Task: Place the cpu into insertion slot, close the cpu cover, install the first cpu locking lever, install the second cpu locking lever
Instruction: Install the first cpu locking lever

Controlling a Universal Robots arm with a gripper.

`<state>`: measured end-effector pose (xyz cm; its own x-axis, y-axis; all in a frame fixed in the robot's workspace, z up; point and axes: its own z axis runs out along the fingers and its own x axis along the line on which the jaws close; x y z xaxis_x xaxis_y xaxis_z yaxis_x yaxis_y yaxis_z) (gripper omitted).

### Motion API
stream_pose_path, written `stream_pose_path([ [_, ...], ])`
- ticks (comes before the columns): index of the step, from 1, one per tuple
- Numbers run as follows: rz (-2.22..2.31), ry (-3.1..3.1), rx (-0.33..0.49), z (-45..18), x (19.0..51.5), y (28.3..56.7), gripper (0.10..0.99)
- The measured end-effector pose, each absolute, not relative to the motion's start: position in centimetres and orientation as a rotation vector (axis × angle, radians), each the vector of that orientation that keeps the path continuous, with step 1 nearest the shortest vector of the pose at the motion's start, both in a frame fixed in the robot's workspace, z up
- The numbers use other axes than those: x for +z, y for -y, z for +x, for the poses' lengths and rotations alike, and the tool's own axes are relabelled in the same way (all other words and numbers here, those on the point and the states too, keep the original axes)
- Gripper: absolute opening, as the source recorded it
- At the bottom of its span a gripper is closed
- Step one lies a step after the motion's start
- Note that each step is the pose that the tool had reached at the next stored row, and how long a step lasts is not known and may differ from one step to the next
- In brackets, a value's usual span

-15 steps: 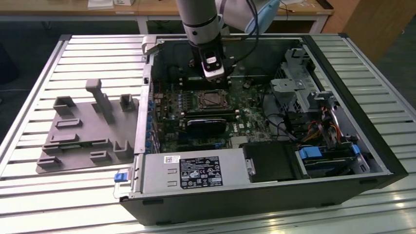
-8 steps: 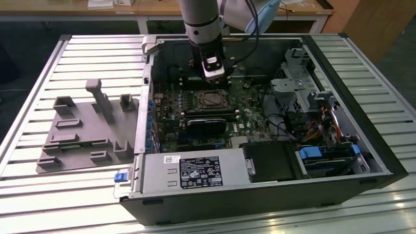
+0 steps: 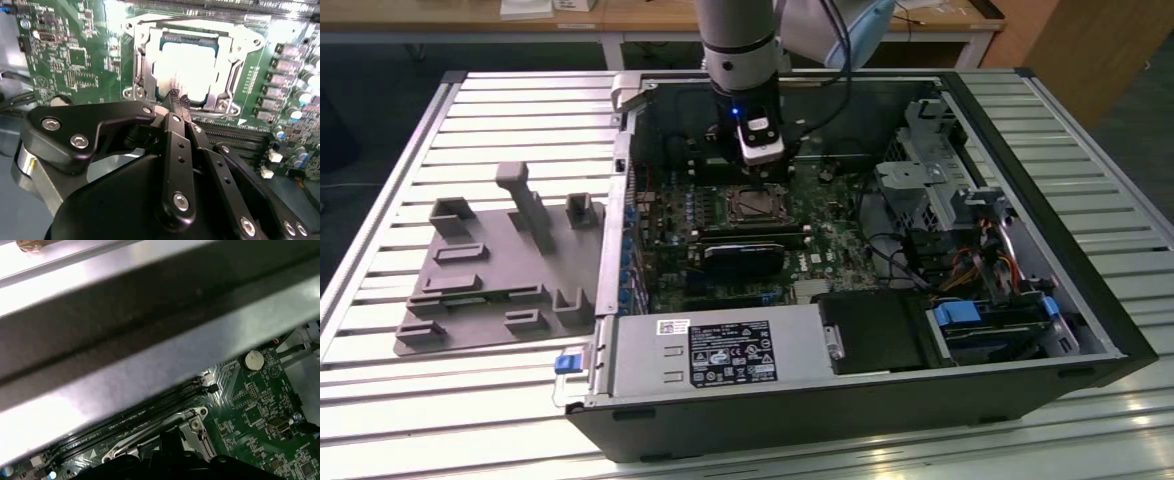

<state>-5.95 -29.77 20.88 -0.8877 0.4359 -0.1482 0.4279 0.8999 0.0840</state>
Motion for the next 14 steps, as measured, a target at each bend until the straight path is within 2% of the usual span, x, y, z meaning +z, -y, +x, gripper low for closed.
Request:
stream_pose_path([
  [14,0.662,-2.900,0.058,-5.9,20.9,31.8,0.102],
])
